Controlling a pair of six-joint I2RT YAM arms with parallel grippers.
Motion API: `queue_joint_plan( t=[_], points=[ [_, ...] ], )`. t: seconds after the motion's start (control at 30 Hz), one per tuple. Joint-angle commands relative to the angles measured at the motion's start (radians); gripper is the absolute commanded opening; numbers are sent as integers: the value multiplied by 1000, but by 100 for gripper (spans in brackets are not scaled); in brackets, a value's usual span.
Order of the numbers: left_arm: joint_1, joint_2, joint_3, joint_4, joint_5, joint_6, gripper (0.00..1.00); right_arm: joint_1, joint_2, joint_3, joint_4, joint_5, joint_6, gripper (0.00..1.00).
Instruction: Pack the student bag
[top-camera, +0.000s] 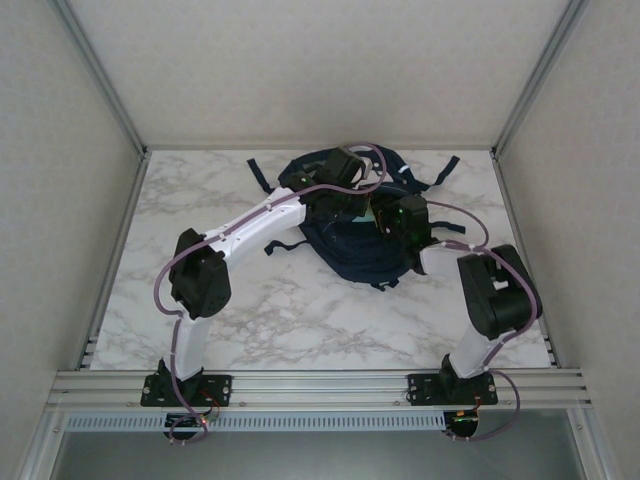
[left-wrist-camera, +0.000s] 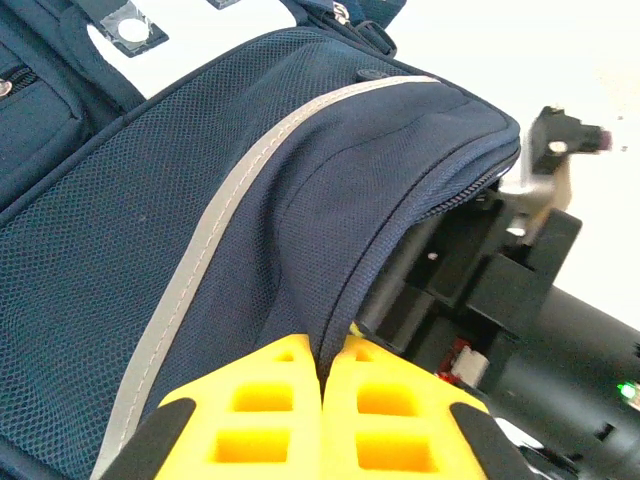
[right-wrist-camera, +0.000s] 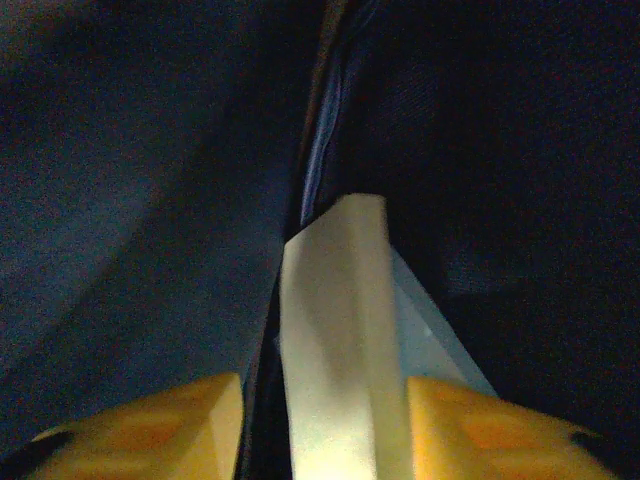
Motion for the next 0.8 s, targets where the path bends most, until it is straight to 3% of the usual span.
queue_joint_plan(
  t=[0.0,0.1,0.37,0.43,0.63,0.77],
  points=[
    [4,-56,14,78,29,-37,0,5,-149,22,-287,110,-95,61],
    [6,-47,16,80,31,-42,0,2,-277,26,-469,186,-180,75],
    [14,-55,8,63,36,-58,2,-7,-517,54,-790,306,-426,87],
    [22,-82,-21,66,46,-63,14,-7,-539,77,-857,314,-494,88],
    [107,-191,-197,127,55,-139,69,-7,-535,108,-946,239,-600,89],
    [192,-216,-316,184,80,-204,77,-7,-509,84,-939,215,-602,90]
  ],
)
